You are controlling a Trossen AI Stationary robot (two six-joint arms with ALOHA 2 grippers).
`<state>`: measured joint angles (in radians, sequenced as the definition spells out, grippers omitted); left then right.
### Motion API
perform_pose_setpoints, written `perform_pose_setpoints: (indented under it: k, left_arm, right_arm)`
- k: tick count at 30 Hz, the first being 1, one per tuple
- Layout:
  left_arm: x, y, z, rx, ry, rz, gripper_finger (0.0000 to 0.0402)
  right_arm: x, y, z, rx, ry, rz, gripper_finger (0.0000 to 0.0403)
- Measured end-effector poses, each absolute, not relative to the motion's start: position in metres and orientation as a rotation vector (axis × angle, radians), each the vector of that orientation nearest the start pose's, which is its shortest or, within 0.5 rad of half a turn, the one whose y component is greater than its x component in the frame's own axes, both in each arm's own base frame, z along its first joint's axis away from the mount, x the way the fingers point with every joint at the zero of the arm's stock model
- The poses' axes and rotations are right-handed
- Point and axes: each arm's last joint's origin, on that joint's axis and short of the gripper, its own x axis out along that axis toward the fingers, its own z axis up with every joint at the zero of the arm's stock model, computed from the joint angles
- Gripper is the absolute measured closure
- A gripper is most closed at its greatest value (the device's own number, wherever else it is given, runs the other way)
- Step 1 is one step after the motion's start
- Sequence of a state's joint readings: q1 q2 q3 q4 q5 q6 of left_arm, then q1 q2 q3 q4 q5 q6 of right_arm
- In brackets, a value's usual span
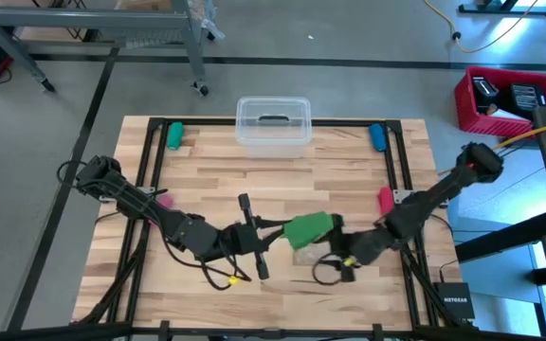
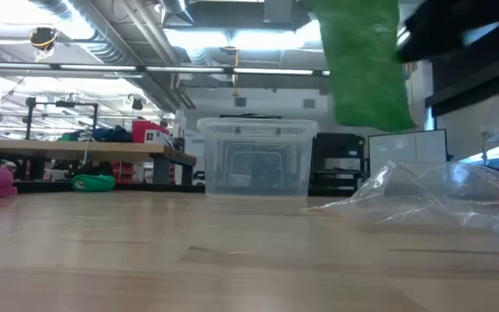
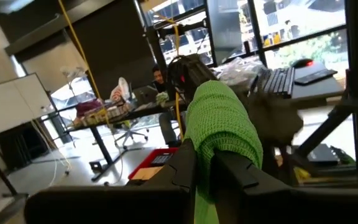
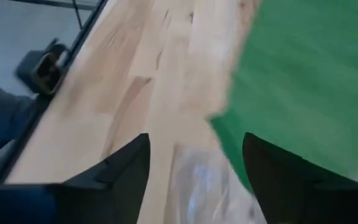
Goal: Roll bandage
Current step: Roll the green bandage
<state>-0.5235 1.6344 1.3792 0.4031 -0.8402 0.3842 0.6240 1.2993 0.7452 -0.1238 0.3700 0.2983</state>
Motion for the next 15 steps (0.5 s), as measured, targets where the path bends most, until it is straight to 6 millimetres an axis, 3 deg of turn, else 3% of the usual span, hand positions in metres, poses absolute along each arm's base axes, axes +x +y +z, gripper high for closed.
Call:
perform_pose_setpoints:
  k: [8, 12, 15]
  left_arm:
    - [0.336, -0.169, 0.375, 0.300, -0.044, 0.332, 0.0378]
    - [0.336, -0.170, 0.375, 0.281, -0.052, 0.307, 0.0378]
    - [0.335, -0.173, 0.375, 0.283, -0.061, 0.273, 0.0378]
  right_arm:
    - [0.176, 0.151, 0.254, -0.065, 0.513, 0.166, 0.0154]
    - [0.172, 0.150, 0.252, -0.118, 0.465, 0.036, 0.0160]
    - [0.173, 0.144, 0.239, -0.156, 0.448, -0.012, 0.0162]
